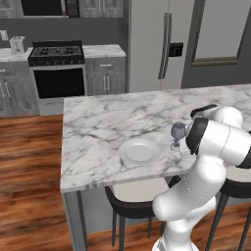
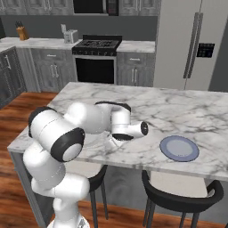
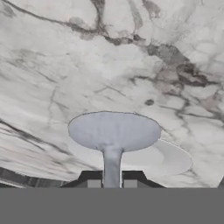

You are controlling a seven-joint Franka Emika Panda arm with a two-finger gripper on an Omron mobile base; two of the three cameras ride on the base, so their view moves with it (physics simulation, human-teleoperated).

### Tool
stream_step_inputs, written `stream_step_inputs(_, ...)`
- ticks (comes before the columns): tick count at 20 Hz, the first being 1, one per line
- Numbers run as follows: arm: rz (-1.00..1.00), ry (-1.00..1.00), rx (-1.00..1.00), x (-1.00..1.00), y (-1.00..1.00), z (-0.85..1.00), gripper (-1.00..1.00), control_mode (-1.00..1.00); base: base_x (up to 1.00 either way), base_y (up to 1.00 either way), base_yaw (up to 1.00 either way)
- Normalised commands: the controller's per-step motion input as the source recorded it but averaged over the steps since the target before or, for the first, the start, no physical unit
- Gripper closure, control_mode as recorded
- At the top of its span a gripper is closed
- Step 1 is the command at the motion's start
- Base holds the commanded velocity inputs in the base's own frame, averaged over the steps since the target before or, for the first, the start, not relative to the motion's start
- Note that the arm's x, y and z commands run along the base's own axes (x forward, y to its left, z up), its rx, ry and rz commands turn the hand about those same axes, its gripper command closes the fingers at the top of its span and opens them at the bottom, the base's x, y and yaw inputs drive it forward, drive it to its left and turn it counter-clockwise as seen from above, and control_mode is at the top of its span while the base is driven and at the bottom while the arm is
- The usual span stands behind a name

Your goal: Retrieve the wine glasses from the counter and place one next to each plate.

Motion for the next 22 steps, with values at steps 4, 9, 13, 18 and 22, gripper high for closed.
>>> stream_step_inputs(4, 0.01, 0.0, 0.0, 0.29, 0.0, -0.27, 1.0, -1.0, 0.0, 0.0, 0.0)
stream_step_inputs(9, 0.03, 0.0, 0.0, 0.23, 0.0, -0.33, 1.0, -1.0, 0.0, 0.0, 0.0)
stream_step_inputs(13, 0.03, 0.0, 0.0, 0.26, 0.0, -0.33, 1.0, -1.0, 0.0, 0.0, 0.0)
stream_step_inputs(18, 0.02, 0.0, 0.0, 0.27, 0.0, -0.3, 1.0, -1.0, 0.0, 0.0, 0.0)
stream_step_inputs(22, 0.02, 0.0, 0.0, 0.23, 0.0, -0.33, 1.0, -1.0, 0.0, 0.0, 0.0)
